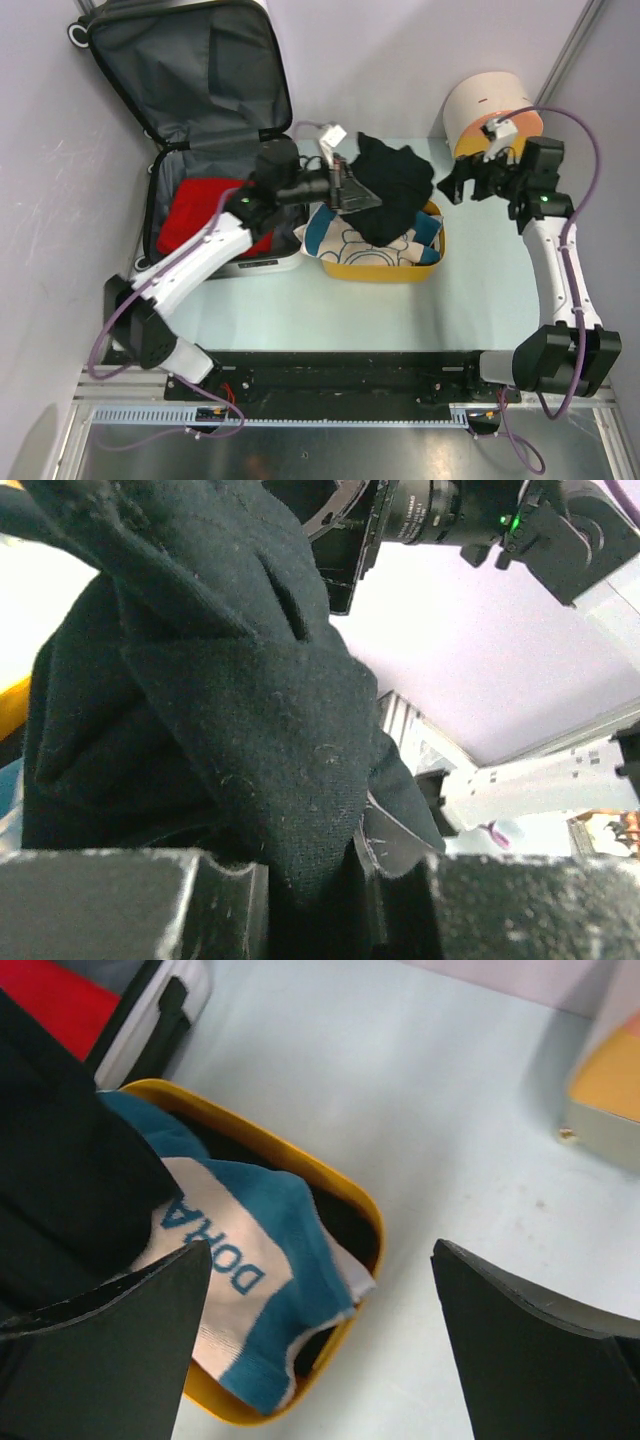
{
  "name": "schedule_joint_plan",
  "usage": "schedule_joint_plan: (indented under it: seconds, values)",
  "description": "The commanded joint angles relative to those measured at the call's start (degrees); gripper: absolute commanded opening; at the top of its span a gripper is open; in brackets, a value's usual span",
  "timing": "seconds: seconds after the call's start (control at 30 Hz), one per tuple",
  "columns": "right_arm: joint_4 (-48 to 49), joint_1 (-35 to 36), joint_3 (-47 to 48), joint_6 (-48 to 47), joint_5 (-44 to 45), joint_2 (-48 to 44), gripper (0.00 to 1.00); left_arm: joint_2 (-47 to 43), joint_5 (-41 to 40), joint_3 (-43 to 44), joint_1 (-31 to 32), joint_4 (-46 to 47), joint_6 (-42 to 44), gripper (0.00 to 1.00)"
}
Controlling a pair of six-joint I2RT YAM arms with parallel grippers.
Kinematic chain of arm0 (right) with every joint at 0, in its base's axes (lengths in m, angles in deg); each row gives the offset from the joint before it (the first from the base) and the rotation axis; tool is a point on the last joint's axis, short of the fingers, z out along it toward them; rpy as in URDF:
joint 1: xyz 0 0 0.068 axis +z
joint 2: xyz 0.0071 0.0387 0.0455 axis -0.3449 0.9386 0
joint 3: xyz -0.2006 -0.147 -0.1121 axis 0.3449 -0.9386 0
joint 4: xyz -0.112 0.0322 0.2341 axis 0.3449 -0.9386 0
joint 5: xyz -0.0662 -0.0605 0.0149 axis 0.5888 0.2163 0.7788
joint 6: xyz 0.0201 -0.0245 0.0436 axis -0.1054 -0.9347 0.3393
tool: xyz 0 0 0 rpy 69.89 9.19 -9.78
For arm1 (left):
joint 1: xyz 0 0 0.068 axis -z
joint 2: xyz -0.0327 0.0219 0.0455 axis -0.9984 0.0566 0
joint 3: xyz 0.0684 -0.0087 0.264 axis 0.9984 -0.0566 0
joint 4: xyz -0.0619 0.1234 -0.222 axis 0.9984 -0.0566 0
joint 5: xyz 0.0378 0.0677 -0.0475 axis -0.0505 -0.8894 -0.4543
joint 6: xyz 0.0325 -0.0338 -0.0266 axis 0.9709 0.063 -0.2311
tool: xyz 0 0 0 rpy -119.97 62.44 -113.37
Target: Open, take out, and arrange the luggage
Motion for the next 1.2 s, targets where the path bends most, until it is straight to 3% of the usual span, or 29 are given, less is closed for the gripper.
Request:
schedule_joint_plan:
  seconds: [0.0, 0.2, 0.33, 0.43, 0.47, 0.6, 0.7, 0.73, 0.77, 0.9, 1.03, 1.17]
  values:
    - [-4.1, -6.4, 2.36, -1.28, -3.27, -3.1, 0.97, 7.86, -7.58, 4.75, 5.66, 13.37, -9.97, 0.0]
    - [-6.91, -11.96, 1.49, -5.76, -7.13, -2.32, 0.96, 18.33, -14.17, 4.95, 8.04, 13.98, -13.93, 0.0]
    - [-7.8, -11.18, -0.09, -5.24, -13.11, -1.7, 0.91, 20.88, -18.66, -0.76, 8.13, 13.98, -14.63, 0.0]
    - [-8.32, -7.76, -1.93, -4.71, -14.35, -1.61, 0.89, 23.61, -16.3, -3.84, 8.13, 14.42, -14.38, 0.01]
    - [-8.15, -5.13, -2.47, -4.88, -14.09, -2.05, 0.89, 23.87, -15.42, -4.98, 8.22, 14.86, -14.29, 0.17]
    - [-7.88, 1.74, -5.11, -7.34, -12.15, -3.1, 0.89, 22.57, -12.16, -5.43, 8.05, 15.21, -13.15, 0.4]
    - [-7.27, 6.31, -5.81, -10.5, -10.22, -3.19, 0.89, 19.67, -8.04, -6.04, 6.47, 15.21, -13.58, 0.65]
    - [-6.75, 6.93, -5.81, -12.16, -9.96, -3.19, 0.89, 16.61, -4.98, -6.31, 5.94, 15.13, -12.98, 0.84]
    - [-6.48, 7.28, -5.81, -12.79, -9.78, -3.02, 0.89, 14.93, -3.65, -6.83, 4.63, 14.6, -12.01, 0.9]
    - [-3.67, 8.16, -5.72, -15.69, -10.74, -2.93, 0.91, 6.67, 2.16, -7.36, 0.76, 6.35, -4.12, 1.0]
    - [-2.0, 13.59, -5.72, -18.85, -9.88, -2.49, 0.94, -0.1, 4.27, -7.98, -5.65, -3.05, 4.59, 1.0]
    - [-4.27, 19.94, -5.81, -24.3, -5.04, 1.1, 0.94, -4.42, 2.61, -9.3, -16.02, -13.06, 12.59, 1.0]
